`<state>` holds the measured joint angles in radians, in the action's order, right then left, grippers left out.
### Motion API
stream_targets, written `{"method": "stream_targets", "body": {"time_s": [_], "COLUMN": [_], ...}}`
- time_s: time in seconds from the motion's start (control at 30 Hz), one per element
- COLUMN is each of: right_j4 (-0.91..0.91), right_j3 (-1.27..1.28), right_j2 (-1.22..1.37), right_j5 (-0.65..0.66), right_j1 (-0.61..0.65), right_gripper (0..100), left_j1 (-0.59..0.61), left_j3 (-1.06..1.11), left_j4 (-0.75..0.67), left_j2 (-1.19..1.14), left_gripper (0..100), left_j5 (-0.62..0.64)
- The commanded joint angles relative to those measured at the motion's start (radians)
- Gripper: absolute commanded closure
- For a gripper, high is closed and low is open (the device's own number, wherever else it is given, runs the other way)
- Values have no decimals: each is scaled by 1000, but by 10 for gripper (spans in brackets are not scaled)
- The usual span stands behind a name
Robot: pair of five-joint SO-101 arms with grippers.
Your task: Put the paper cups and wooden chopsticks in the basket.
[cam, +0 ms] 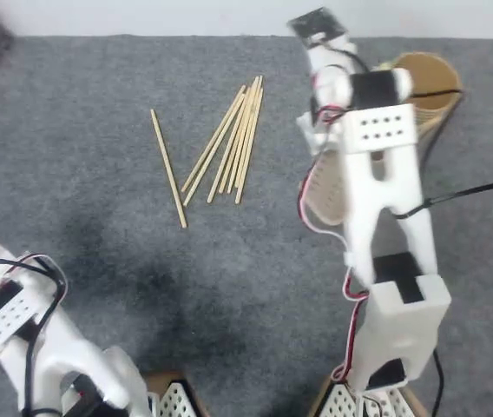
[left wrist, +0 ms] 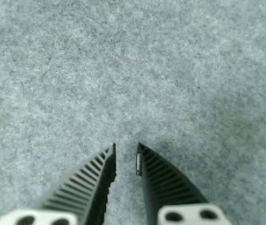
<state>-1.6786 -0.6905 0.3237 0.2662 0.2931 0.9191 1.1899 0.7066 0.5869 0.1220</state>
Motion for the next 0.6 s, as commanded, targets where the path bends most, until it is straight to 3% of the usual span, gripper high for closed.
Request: {"method": "stream_targets", "body": {"time_s": [0.0,0.13,0.33,0.57], "right_j4": [4,-7,-33,-70], "right_j3": [-52,-52,-57,-284], "right_j2": [-53,2,-25,-282], "right_j5": [-6,-3,2,3], "right_j1": [27,24,33,27], "right_gripper": [989,939,671,717], "left_j1": [-6,-6,-6,-8], "left_j3": [-2,-2,-2,-2], "left_j4": [-14,-14,-14,-12], "left_j2": [25,25,25,25], "left_gripper": [924,924,924,923], "left_j5": [3,3,3,3]}}
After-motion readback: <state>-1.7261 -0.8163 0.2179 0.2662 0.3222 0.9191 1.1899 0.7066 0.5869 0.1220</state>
